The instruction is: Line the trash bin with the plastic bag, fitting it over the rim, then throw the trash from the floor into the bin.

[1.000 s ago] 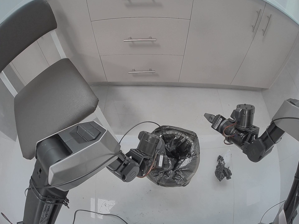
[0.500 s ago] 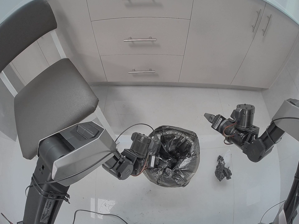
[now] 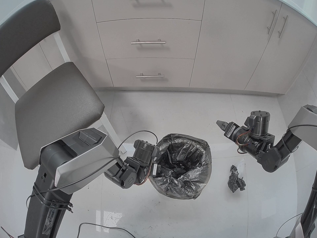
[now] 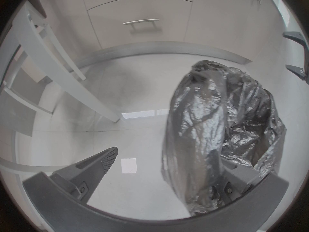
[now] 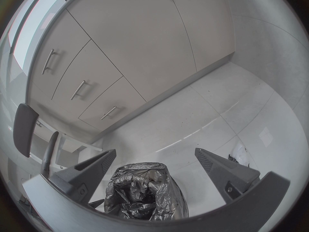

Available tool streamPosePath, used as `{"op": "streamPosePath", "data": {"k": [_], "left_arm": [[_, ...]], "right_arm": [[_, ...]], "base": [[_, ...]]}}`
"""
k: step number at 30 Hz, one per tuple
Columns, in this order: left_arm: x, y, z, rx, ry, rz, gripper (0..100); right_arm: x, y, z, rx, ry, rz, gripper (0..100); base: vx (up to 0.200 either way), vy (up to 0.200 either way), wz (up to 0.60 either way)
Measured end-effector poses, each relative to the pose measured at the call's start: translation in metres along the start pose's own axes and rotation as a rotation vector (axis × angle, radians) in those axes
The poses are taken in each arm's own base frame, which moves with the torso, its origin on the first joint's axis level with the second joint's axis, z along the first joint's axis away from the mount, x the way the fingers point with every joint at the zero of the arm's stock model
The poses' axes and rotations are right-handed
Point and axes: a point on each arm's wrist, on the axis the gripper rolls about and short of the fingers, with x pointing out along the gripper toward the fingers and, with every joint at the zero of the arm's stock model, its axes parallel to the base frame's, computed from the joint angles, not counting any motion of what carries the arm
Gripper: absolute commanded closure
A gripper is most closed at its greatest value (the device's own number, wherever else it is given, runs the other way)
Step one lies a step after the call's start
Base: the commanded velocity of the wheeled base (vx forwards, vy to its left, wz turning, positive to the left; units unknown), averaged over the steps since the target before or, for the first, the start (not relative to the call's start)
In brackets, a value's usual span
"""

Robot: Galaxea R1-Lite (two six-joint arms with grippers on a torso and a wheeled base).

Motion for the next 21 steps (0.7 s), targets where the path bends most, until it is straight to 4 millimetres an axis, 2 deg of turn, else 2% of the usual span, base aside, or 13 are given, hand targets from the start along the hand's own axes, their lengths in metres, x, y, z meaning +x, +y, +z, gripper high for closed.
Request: {"op": "streamPosePath", "data": {"k": [16,21], "left_arm": [[-0.009,0.0,0.006,-0.004,-0.031,0.058,0],[-0.019,-0.004,0.007,-0.025,-0.037,0.048,0]], "right_arm": [[-0.001,0.001,0.001,-0.001,-0.002,0.002,0],[-0.004,0.001,0.001,0.0,0.022,0.032,0]], "base": [[0.0,0.0,0.0],[0.0,0.0,0.0]]}}
